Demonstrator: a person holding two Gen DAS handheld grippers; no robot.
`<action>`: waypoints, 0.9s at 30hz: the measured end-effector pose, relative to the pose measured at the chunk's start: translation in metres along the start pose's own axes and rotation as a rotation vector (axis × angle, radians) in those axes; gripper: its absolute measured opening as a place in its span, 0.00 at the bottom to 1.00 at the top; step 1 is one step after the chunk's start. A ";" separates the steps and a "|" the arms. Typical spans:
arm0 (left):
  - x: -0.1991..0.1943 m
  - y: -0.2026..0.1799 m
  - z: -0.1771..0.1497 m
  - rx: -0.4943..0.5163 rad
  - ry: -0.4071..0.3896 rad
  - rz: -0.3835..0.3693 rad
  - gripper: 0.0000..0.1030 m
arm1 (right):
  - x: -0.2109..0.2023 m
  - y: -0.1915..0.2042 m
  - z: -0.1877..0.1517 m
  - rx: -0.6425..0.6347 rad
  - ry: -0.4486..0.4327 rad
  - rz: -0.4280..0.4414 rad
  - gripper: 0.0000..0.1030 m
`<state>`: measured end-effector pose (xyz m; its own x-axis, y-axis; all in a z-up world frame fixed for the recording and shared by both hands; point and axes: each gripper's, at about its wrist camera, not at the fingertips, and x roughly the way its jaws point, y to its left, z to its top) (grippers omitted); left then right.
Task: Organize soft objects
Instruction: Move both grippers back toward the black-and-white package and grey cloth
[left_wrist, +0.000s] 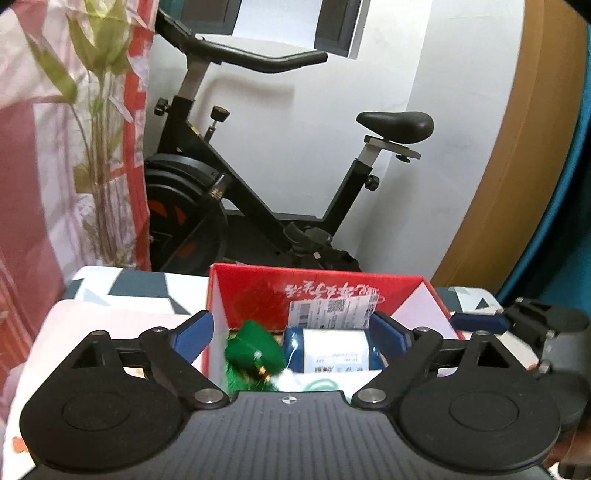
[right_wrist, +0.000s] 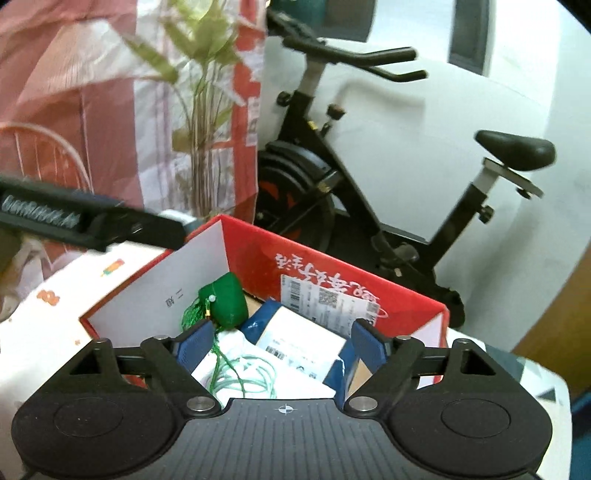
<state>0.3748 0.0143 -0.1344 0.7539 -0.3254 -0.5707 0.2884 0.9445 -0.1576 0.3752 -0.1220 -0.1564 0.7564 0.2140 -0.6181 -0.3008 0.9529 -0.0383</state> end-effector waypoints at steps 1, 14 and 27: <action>-0.006 -0.001 -0.003 0.008 -0.004 0.007 0.92 | -0.006 0.000 -0.002 0.009 -0.008 0.002 0.77; -0.080 -0.005 -0.068 0.066 0.001 0.107 1.00 | -0.076 0.022 -0.054 0.045 -0.094 -0.027 0.99; -0.081 0.008 -0.123 0.031 0.084 0.095 1.00 | -0.064 0.032 -0.143 0.216 -0.047 -0.065 0.99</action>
<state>0.2434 0.0541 -0.1883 0.7270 -0.2287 -0.6474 0.2374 0.9685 -0.0755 0.2338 -0.1360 -0.2307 0.7980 0.1555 -0.5822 -0.1227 0.9878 0.0956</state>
